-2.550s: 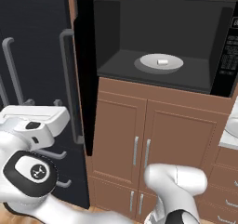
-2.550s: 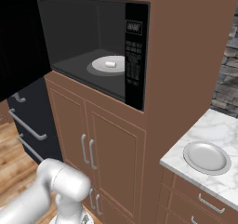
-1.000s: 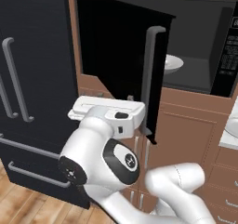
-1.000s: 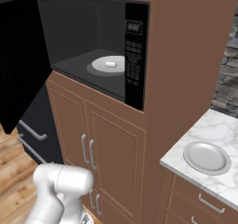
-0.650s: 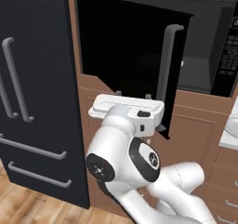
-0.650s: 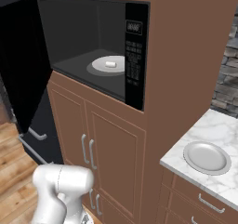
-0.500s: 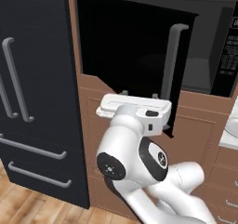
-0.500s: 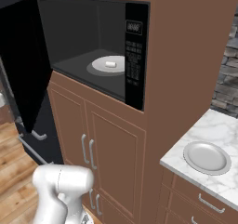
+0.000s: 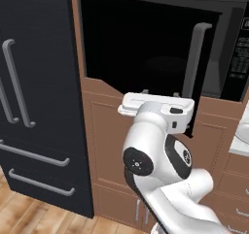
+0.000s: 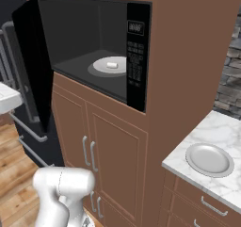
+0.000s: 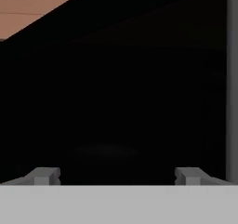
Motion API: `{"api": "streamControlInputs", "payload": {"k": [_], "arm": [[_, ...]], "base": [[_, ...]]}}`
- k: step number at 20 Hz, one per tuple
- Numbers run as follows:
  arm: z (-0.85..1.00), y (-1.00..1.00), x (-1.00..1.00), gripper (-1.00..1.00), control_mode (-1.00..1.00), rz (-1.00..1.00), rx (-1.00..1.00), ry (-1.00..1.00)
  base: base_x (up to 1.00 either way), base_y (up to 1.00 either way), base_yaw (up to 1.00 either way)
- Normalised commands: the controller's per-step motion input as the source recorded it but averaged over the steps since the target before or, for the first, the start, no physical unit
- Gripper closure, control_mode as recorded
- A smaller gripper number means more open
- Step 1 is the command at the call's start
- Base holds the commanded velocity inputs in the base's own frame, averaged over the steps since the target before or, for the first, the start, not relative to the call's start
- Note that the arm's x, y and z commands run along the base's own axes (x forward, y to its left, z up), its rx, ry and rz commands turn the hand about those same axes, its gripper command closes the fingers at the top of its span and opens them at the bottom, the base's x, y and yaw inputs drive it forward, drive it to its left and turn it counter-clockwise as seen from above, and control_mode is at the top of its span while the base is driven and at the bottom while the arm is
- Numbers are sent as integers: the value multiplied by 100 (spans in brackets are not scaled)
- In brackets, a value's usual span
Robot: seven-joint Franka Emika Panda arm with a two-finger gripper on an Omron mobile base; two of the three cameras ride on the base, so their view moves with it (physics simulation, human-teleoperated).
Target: Pick the marshmallow from the counter and place it in the microwave. Then turn on the microwave.
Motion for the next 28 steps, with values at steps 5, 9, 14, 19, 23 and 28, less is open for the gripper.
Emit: {"api": "streamControlInputs", "payload": {"k": [5, 9, 14, 19, 23, 28], "arm": [[0, -35, 16, -100, -100, 0, 0, -1], [0, -34, 25, -100, -100, 0, 0, 0], [0, -37, 32, -100, -100, 0, 0, 0], [0, -33, 31, -100, -100, 0, 0, 0], [-3, -30, 31, -100, -100, 0, 0, -1], [-7, -27, 23, -100, -100, 0, 0, -5]], "base": [[0, 0, 0], [0, 0, 0], [0, 0, 0], [0, 0, 0], [0, 0, 0], [0, 0, 0]]}}
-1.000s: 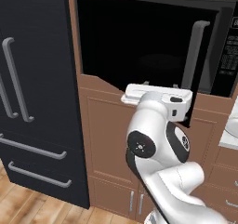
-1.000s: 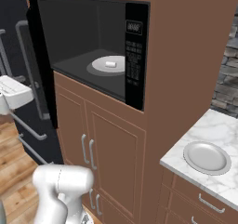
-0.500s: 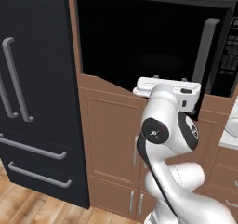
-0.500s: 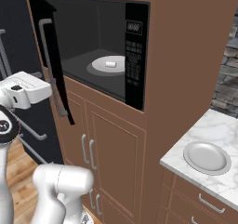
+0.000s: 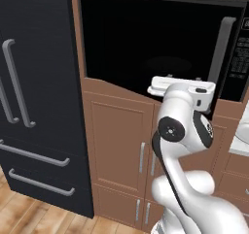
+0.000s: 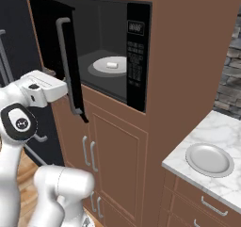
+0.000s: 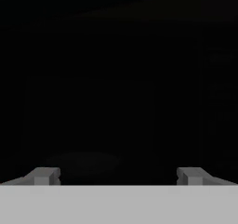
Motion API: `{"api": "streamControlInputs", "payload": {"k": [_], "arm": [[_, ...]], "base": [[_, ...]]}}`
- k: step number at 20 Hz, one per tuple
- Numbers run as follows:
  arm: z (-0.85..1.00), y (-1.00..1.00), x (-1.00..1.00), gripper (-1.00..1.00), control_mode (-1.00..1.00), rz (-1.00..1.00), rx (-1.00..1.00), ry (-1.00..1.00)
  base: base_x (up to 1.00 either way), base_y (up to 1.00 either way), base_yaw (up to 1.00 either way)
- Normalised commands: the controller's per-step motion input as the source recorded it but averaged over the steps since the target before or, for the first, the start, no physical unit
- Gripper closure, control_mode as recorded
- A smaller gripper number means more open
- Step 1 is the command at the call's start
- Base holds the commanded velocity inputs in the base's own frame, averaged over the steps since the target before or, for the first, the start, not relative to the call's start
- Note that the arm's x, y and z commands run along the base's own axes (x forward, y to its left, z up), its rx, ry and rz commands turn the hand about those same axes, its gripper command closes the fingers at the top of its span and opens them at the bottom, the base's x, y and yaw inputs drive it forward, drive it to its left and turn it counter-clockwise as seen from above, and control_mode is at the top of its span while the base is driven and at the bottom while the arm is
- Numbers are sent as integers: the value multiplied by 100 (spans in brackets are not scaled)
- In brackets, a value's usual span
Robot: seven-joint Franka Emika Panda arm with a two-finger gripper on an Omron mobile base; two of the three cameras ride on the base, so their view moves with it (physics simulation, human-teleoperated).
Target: Pick the marshmallow from the counter and place it in the microwave. Then turn on the microwave.
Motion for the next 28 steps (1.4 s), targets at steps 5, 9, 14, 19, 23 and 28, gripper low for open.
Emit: {"api": "streamControlInputs", "payload": {"k": [5, 9, 14, 19, 23, 28], "arm": [[-10, -27, 23, -100, -100, 0, 0, -4], [-12, -20, 31, -100, -100, 0, 0, -2], [-9, -15, 37, -100, -100, 0, 0, 0], [-5, -15, 33, -100, -100, 0, 0, 0], [-10, -21, 21, -100, -100, 0, 0, 0], [-8, -16, 25, -100, -100, 0, 0, 0]], "base": [[0, 0, 0], [0, 0, 0], [0, 0, 0], [0, 0, 0], [0, 0, 0], [0, 0, 0]]}}
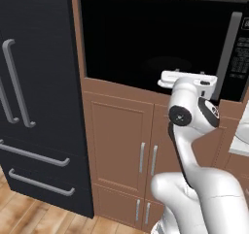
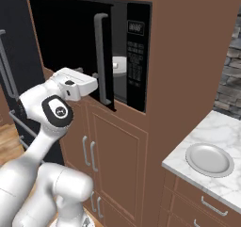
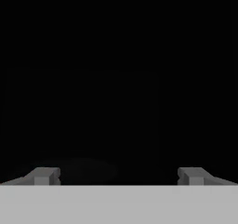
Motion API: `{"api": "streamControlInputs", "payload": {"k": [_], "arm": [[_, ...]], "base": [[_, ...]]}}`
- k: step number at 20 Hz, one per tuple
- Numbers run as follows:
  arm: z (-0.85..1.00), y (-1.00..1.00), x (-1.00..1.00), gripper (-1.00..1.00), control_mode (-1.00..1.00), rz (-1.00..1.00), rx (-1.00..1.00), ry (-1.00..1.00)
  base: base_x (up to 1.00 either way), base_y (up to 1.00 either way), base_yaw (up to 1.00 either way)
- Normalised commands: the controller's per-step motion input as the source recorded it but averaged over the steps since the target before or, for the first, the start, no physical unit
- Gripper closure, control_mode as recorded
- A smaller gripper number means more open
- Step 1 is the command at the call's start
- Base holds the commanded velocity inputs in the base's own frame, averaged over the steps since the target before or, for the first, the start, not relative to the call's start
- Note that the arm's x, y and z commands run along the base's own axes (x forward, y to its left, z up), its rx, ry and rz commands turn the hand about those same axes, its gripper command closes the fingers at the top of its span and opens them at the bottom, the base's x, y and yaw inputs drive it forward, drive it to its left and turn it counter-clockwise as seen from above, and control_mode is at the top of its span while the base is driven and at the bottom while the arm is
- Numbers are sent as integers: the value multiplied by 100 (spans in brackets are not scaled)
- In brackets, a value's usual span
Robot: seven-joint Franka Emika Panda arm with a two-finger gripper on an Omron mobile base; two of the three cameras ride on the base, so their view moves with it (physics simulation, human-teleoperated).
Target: Pick the marshmallow from the counter and place it in the microwave. Then turn on the microwave.
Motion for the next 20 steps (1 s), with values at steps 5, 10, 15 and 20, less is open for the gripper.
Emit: {"api": "streamControlInputs", "payload": {"k": [5, 10, 15, 20], "arm": [[-4, -13, 31, -100, -100, 0, 0, 0], [0, -9, 29, -100, -100, 0, 0, 0], [0, -6, 22, -100, -100, 0, 0, 0], [0, -4, 18, -100, -100, 0, 0, 0]], "base": [[0, 0, 0], [0, 0, 0], [0, 0, 0], [0, 0, 0]]}}
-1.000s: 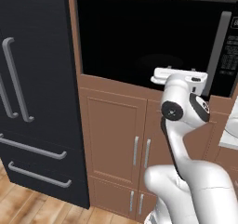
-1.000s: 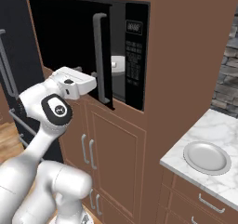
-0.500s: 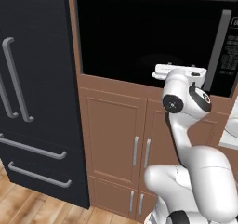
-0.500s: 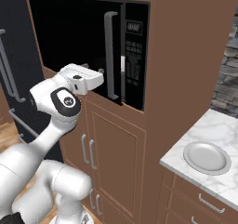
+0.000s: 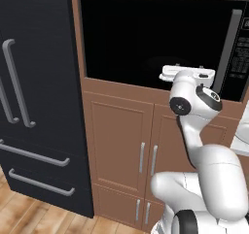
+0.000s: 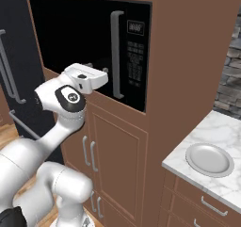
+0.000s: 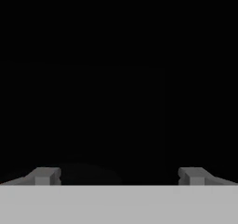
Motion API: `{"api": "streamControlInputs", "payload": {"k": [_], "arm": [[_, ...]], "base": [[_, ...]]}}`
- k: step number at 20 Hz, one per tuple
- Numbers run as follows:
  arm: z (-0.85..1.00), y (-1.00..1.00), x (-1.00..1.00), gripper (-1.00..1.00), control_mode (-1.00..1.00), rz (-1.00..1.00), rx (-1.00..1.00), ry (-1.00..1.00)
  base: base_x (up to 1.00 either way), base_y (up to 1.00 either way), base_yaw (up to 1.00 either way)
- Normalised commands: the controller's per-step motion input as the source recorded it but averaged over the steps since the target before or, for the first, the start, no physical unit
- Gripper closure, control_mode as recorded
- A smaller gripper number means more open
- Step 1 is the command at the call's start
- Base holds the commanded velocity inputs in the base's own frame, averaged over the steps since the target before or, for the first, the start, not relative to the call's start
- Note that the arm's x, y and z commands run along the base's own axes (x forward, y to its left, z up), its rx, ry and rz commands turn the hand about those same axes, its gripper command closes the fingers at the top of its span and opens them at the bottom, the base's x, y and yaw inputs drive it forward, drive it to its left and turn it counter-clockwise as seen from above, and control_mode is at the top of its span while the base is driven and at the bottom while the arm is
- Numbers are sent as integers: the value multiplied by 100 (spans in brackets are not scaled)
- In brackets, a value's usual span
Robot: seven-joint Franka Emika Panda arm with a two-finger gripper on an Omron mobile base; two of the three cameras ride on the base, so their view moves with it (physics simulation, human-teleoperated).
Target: Pick the marshmallow from the counter and place it in the microwave. Then turn on the microwave.
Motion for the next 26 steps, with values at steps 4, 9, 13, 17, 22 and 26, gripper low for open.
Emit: {"api": "streamControlInputs", "payload": {"k": [4, 9, 13, 17, 22, 26], "arm": [[0, -5, 18, -100, -100, 0, 0, 0], [0, -2, 4, -100, -100, 0, 0, 0], [0, 0, -14, -100, -100, 0, 0, 0], [5, 0, -27, -100, -100, 0, 0, 0], [14, 0, -33, -100, -100, 0, 0, 0], [14, 8, -33, -100, -100, 0, 0, 0]], "base": [[0, 0, 0], [0, 0, 0], [0, 0, 0], [0, 0, 0], [0, 0, 0], [0, 0, 0]]}}
